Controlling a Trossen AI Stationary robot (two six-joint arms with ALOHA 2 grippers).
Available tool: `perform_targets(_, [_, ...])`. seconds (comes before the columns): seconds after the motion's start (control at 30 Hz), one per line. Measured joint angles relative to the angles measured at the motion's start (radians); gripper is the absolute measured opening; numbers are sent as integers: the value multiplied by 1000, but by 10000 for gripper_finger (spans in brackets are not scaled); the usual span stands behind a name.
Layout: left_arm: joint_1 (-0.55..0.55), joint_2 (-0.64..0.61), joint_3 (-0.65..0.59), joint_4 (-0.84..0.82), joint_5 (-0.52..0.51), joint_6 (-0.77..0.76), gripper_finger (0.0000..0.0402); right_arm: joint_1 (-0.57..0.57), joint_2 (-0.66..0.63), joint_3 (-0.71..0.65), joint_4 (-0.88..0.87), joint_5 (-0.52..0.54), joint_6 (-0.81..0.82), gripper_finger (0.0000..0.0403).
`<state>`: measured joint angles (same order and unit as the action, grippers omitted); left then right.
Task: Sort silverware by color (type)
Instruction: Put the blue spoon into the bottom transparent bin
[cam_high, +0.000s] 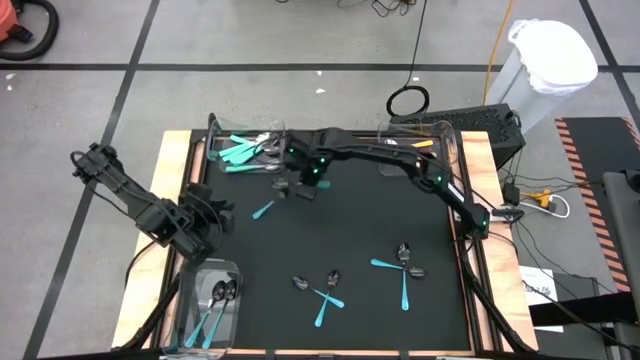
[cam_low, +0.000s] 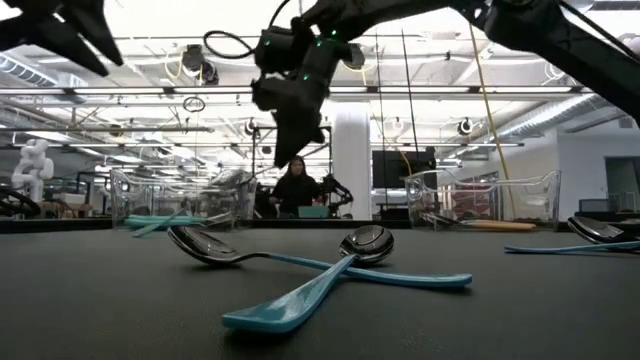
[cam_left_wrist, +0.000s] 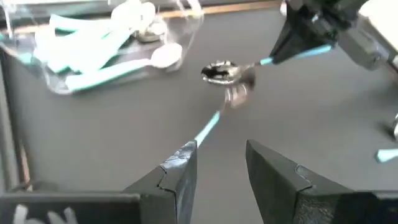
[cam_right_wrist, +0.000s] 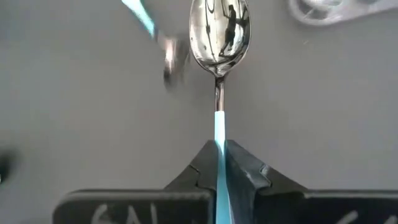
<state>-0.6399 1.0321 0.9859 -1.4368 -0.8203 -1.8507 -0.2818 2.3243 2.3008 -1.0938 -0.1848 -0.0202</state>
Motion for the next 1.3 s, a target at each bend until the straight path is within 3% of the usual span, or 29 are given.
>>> perform_targets(0.1, [21, 0, 0, 43, -69, 27, 138, -6, -65, -1, 19, 1, -23, 9])
perform_targets(0.47, [157, 0, 0, 344, -332, 428, 138, -8, -223, 1, 302, 18, -22, 8])
perform_targets(0.63, [189, 0, 0, 517, -346, 618, 138, 3, -234, 2, 434, -96, -22, 3])
perform_targets(0.87, [198, 0, 0, 739, -547, 895, 138, 25, -237, 1, 577, -281, -2, 3])
perform_targets(1.03, [198, 0, 0, 772, -586, 917, 138, 25, -235, 1, 642, -426, 11, 1])
perform_targets(1.3, [171, 0, 0, 948, -538, 1149, 138, 23, -235, 1, 646, -416, 27, 1])
